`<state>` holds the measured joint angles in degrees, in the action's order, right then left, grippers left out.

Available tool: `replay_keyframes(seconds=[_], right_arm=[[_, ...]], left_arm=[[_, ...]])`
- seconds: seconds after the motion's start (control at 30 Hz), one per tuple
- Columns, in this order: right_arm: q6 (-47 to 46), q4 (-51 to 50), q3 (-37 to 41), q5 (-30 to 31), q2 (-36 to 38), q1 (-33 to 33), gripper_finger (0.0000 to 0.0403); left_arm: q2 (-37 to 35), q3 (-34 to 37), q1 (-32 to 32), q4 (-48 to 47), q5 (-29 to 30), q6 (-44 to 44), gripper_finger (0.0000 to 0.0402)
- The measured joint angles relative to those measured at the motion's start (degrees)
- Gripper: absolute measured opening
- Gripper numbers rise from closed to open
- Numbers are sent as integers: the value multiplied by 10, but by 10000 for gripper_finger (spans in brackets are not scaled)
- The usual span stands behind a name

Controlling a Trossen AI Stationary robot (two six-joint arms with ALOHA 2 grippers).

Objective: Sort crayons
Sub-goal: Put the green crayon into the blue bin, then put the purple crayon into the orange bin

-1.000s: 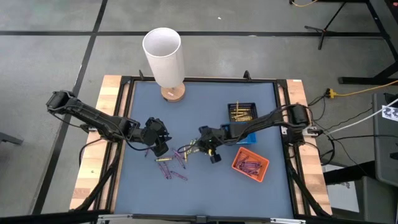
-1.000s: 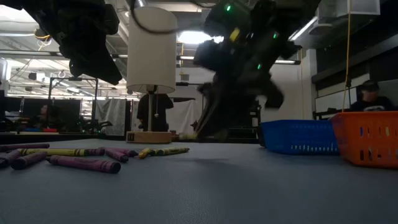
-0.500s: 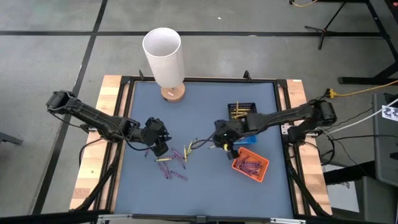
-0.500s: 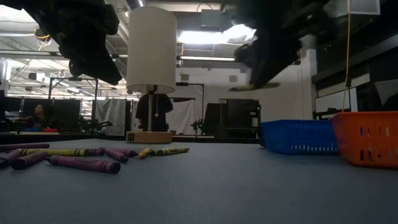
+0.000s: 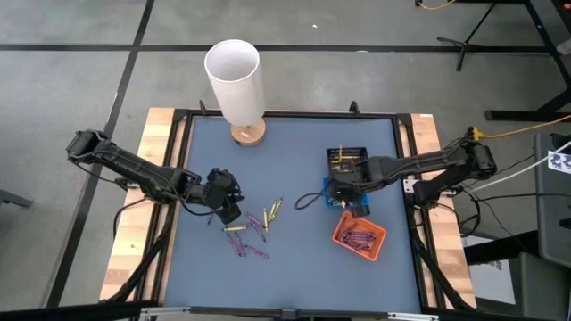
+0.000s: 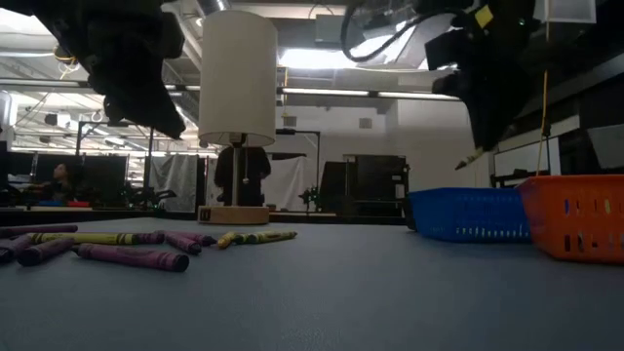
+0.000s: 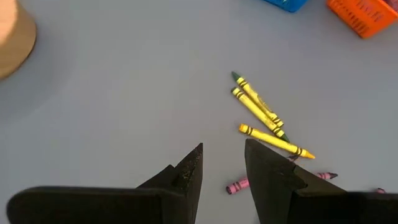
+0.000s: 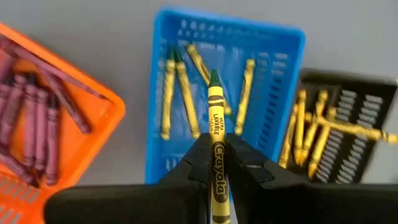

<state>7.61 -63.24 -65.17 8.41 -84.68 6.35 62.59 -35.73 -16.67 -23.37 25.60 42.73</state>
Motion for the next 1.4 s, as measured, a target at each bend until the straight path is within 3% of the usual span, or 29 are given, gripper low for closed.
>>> replay_keyframes(seconds=[0.2,0.4,0.6,0.97,1.4], right_arm=[[-3,-8,0,8,0,0,33],[-3,-8,0,8,0,0,33],[-3,-8,0,8,0,0,33],[-3,-8,0,8,0,0,36],[-3,-9,0,8,0,0,138]], left_arm=[[0,0,0,-70,-37,94,104],[0,0,0,-158,-47,248,104],[0,0,0,-230,-79,329,104],[0,0,0,-240,-111,352,104],[15,0,-3,-247,-149,365,104]])
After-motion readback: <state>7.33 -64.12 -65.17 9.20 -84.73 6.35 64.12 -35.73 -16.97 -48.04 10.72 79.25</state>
